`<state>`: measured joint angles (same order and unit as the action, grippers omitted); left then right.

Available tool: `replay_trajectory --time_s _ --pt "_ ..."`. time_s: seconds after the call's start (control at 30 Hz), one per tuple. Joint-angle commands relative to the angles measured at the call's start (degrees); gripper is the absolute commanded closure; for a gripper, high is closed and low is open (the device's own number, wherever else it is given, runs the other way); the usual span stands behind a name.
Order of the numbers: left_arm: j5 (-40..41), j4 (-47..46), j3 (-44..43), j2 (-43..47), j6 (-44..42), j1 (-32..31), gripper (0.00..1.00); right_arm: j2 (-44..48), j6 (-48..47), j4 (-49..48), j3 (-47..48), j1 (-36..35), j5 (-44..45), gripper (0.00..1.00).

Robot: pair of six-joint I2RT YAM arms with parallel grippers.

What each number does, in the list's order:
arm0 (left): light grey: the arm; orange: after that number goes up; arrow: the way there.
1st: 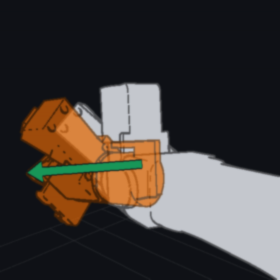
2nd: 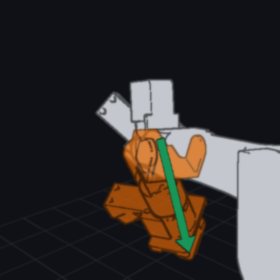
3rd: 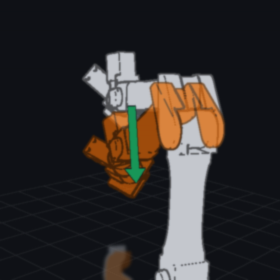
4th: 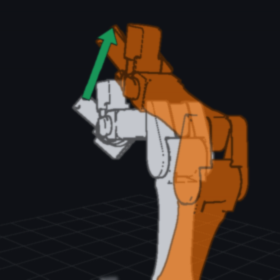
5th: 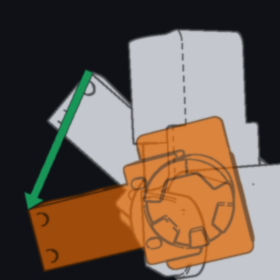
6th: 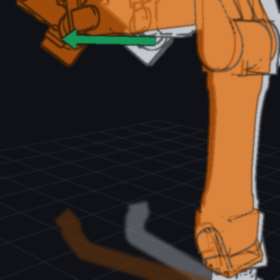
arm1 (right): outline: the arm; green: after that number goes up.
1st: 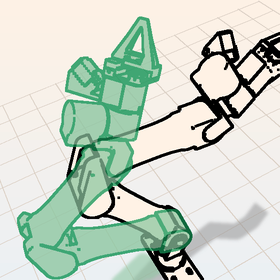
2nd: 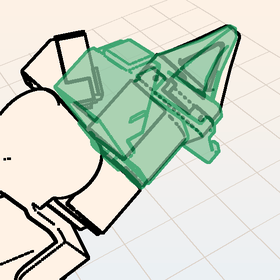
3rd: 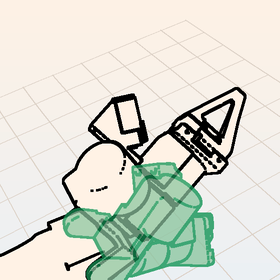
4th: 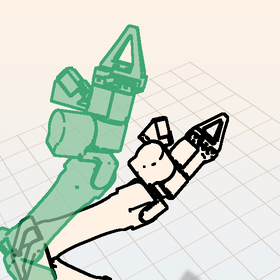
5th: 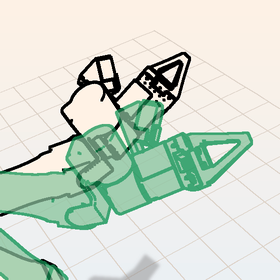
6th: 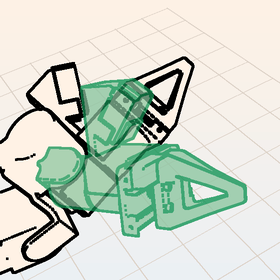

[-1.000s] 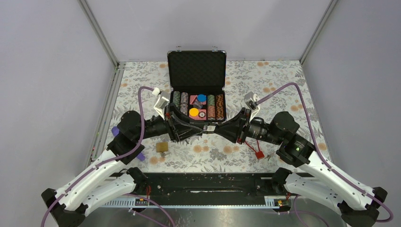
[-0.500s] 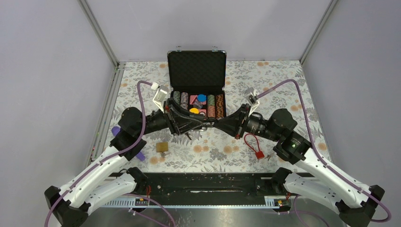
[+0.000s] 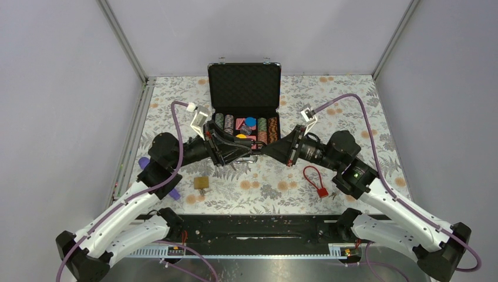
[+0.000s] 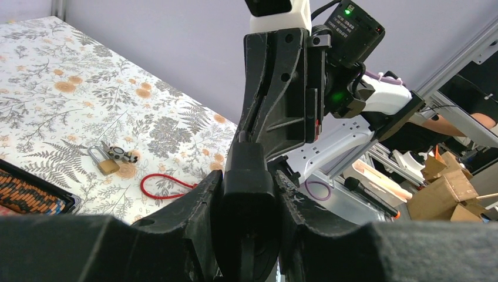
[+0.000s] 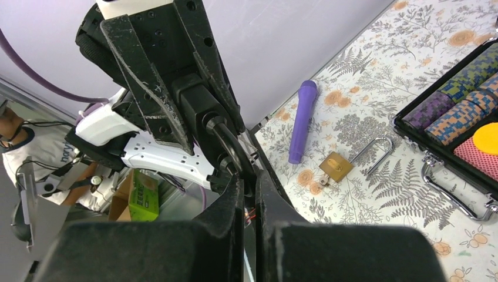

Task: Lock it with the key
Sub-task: Lock the lock.

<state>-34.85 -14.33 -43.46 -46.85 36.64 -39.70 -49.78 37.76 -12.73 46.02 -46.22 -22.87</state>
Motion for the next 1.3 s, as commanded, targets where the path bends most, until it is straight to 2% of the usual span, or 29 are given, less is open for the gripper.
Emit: replay_trajectory --time_s 0.0,0.23,0.47,0.87,1.1,1.27 --pt "-1.27 3.57 0.08 -3.01 -2.34 -2.89 1.00 -1.97 8.86 -17.33 2.03 -2.91 -8.98 1.00" --pt "-2.28 0.93 0.84 -4.49 -0.13 -2.91 1.00 -4.18 4.27 -16.49 2.50 -3.75 -11.26 1.00" --pt "-1.03 1.72 4.24 -5.79 -1.17 -2.99 1.00 -5.16 -4.29 -10.10 6.58 -10.76 -7.19 1.00" --pt "-0.68 -6.80 8.13 -7.63 1.79 -3.71 1.00 -9.39 -3.89 -14.88 8.73 -16.12 -5.82 1.00" --pt "0.25 -7.72 9.13 -8.38 1.71 -4.04 1.00 -11.08 -1.64 -20.56 9.02 -18.53 -7.12 1.00" --pt "1.03 -7.18 9.09 -7.54 1.47 -4.03 1.00 -9.89 -4.43 -16.48 8.81 -19.06 -4.66 1.00"
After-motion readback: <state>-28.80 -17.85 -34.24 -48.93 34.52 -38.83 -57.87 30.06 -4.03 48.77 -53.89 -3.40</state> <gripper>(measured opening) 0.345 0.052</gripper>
